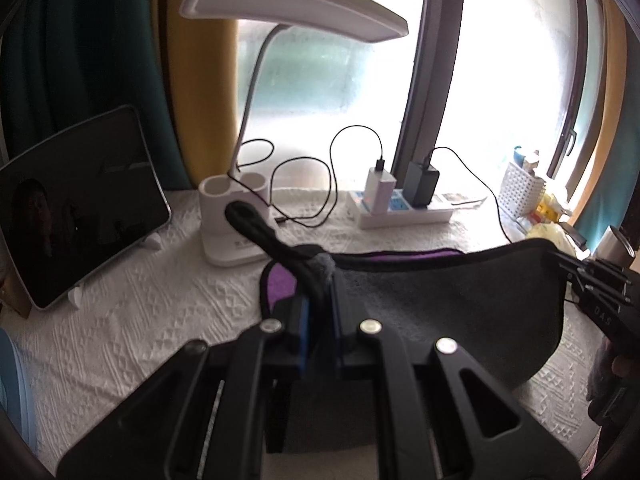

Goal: Fold towel

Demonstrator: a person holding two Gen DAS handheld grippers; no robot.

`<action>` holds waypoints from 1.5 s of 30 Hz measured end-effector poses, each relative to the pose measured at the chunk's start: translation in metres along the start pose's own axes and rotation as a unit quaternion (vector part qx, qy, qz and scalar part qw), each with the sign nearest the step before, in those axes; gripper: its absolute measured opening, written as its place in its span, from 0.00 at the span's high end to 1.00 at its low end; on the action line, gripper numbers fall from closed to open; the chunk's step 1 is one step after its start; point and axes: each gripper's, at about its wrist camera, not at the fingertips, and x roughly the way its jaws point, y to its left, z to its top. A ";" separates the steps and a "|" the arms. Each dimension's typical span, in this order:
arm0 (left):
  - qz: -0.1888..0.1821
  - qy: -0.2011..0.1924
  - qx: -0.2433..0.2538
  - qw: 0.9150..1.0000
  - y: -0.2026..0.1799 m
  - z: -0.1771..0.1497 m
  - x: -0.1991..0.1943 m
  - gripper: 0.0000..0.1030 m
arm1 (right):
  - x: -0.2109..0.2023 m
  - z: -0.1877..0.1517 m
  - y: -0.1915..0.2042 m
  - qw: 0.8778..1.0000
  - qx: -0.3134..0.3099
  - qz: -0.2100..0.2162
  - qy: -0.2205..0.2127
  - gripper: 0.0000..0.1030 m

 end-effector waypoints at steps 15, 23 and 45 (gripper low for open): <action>0.001 0.012 0.011 1.000 0.010 0.029 0.075 0.91 | 0.076 0.021 -0.021 1.000 -0.005 -0.013 0.027 0.95; 0.007 0.040 0.004 0.999 0.022 0.023 0.115 0.91 | 0.116 0.020 -0.022 0.998 -0.010 -0.011 0.053 0.95; 0.032 0.123 0.008 0.992 0.023 0.010 0.167 0.88 | 0.168 -0.002 -0.023 0.991 -0.013 -0.034 0.131 0.95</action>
